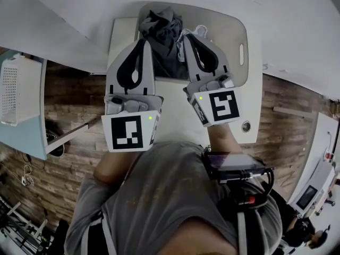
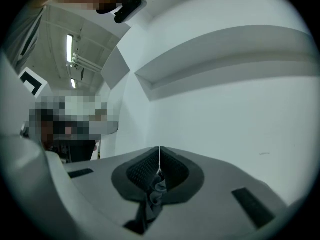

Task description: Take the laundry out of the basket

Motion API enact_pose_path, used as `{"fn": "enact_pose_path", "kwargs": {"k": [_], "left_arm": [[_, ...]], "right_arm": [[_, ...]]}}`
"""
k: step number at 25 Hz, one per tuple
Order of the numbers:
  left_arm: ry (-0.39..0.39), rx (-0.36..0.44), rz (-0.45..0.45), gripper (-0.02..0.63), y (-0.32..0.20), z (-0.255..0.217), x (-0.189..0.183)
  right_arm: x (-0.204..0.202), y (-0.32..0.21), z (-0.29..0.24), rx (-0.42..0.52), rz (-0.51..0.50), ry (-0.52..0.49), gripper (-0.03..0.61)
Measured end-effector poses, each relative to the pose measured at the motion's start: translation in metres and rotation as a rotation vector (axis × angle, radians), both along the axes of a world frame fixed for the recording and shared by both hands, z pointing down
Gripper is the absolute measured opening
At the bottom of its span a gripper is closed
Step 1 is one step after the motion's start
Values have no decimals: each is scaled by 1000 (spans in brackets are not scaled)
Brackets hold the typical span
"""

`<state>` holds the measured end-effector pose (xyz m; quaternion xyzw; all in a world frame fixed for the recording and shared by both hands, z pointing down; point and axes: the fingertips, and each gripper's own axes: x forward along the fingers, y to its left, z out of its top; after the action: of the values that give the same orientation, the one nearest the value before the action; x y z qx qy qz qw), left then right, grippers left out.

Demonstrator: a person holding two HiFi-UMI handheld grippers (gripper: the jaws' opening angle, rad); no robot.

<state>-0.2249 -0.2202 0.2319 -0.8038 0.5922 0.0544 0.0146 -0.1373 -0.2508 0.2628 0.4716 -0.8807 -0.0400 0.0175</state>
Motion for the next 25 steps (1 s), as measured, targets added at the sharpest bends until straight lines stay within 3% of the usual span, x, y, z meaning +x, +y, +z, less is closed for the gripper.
{"fn": "enact_pose_path", "kwargs": {"k": [12, 17, 21, 25], "left_arm": [[81, -67, 2, 8, -50, 21, -19], [113, -93, 1, 8, -63, 24, -26], [135, -100, -8, 8, -68, 26, -34], [150, -121, -18, 8, -73, 35, -39]], "right_arm": [[-22, -48, 14, -75, -43, 12, 32], [-34, -66, 18, -93, -74, 43, 136], [-48, -74, 36, -128, -130, 112, 317], [-62, -79, 58, -164, -182, 198, 412]]}}
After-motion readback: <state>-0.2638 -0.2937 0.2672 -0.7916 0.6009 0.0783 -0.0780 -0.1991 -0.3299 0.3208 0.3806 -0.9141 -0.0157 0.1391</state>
